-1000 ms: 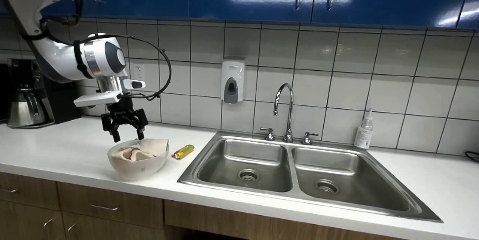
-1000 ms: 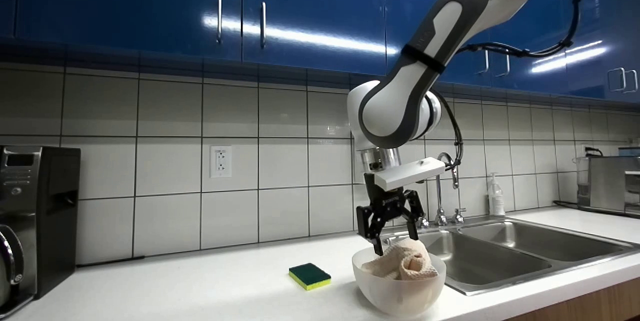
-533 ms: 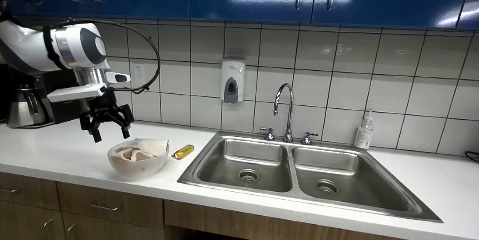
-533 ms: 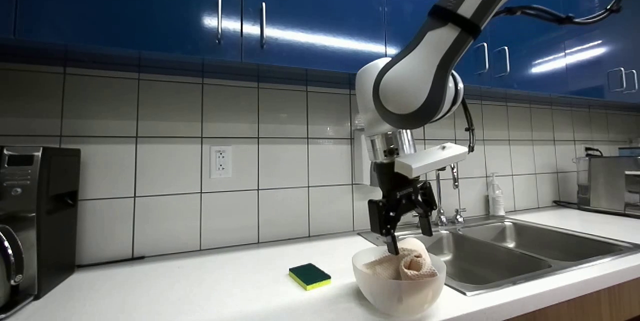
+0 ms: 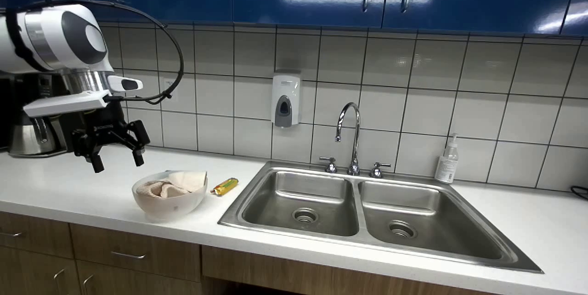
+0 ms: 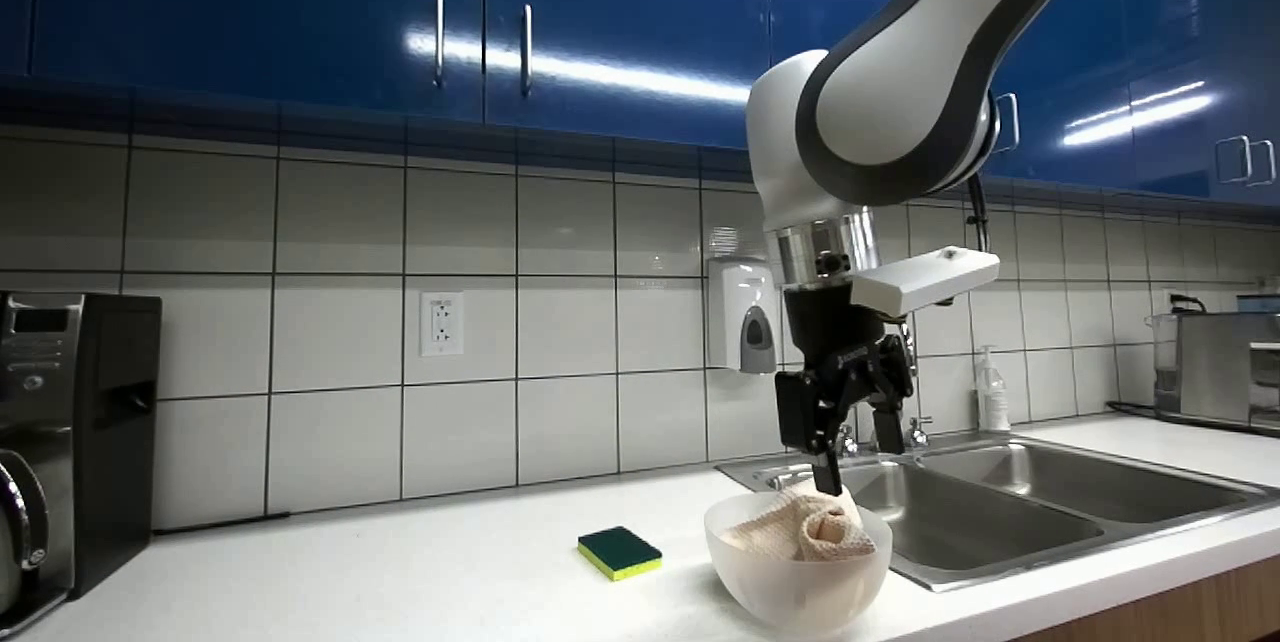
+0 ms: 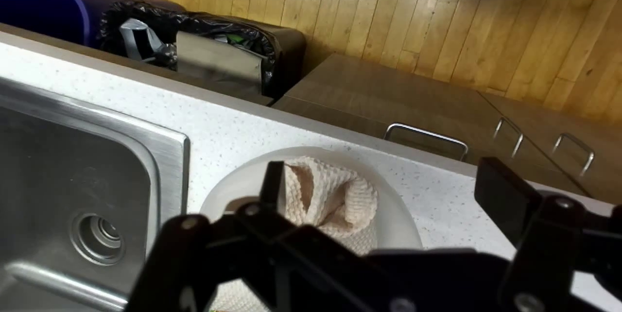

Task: Put the towel in the bowl.

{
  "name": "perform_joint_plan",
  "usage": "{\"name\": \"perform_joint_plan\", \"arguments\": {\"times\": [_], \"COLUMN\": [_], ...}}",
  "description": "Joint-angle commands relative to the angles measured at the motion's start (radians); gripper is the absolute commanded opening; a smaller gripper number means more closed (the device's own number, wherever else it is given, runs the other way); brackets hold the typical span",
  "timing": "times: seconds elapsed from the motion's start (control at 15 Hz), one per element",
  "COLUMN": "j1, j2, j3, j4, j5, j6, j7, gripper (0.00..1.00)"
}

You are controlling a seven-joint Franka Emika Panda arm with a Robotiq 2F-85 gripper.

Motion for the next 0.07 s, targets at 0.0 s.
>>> {"name": "perform_joint_plan", "arguments": {"times": [0.0], "j1": [-0.013], "j2": [-0.026], "j3": [0.018], "j4": [-0.013], "j5": [0.018], "j6": [-0.005], "j7": [-0.018], "gripper": [1.00]}}
